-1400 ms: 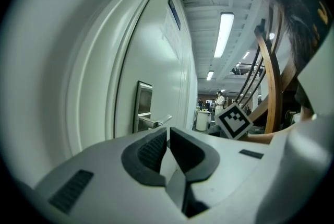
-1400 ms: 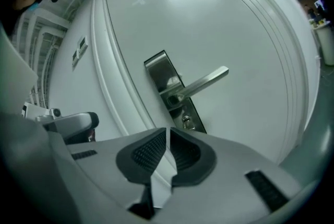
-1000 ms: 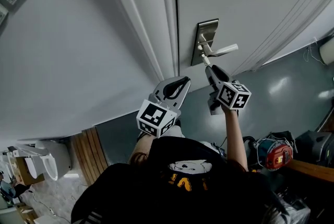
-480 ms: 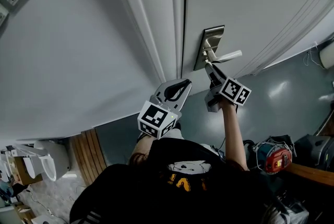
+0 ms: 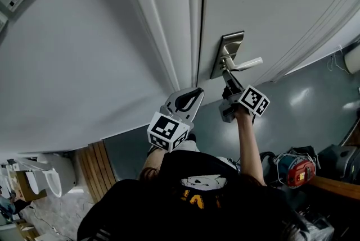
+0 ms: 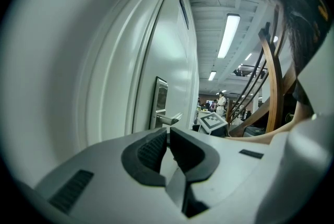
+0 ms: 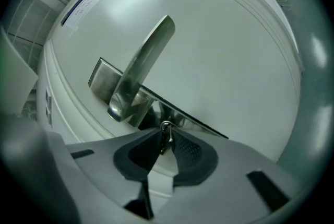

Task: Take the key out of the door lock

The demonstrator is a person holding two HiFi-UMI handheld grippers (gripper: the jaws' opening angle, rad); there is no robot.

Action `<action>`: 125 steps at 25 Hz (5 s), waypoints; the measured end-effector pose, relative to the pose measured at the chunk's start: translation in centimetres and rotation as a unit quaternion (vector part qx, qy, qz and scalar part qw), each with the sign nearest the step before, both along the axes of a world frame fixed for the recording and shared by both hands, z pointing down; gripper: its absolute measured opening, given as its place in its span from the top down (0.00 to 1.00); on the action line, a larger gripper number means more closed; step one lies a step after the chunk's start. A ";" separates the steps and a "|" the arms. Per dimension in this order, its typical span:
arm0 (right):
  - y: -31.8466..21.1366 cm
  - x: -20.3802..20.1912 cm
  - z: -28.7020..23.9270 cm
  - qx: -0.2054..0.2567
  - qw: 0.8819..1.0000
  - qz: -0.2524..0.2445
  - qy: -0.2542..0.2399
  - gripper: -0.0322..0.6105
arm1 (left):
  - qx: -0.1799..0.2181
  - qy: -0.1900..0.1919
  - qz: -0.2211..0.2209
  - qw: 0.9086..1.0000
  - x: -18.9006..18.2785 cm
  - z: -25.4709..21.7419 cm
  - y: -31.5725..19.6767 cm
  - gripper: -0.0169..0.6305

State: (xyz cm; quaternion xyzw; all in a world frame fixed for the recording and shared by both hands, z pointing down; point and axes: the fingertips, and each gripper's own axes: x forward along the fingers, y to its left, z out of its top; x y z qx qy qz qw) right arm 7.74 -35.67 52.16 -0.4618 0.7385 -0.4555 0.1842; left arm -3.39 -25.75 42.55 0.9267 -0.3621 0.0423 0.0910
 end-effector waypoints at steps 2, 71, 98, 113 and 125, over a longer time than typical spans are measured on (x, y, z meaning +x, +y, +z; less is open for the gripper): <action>0.0 0.0 0.0 -0.002 1.000 0.003 -0.006 0.86 | 0.000 0.000 0.002 1.000 0.1 0.0 -0.1 0.94; 4.2 2.0 1.1 -0.097 0.955 0.058 -0.275 0.92 | -0.009 -0.026 -0.028 0.999 0.1 0.8 1.0 0.94; 16.2 7.5 -3.9 -0.010 0.983 0.031 -0.183 0.92 | 0.003 -0.025 -0.003 1.000 6.6 0.0 10.1 0.94; 24.3 9.9 -4.2 0.000 0.987 0.008 -0.162 0.92 | -0.013 -0.030 -0.010 0.999 10.0 1.7 18.3 0.94; 27.0 8.7 -4.3 0.010 0.992 -0.010 -0.122 0.92 | -0.024 -0.043 -0.025 0.998 8.8 2.4 20.7 0.94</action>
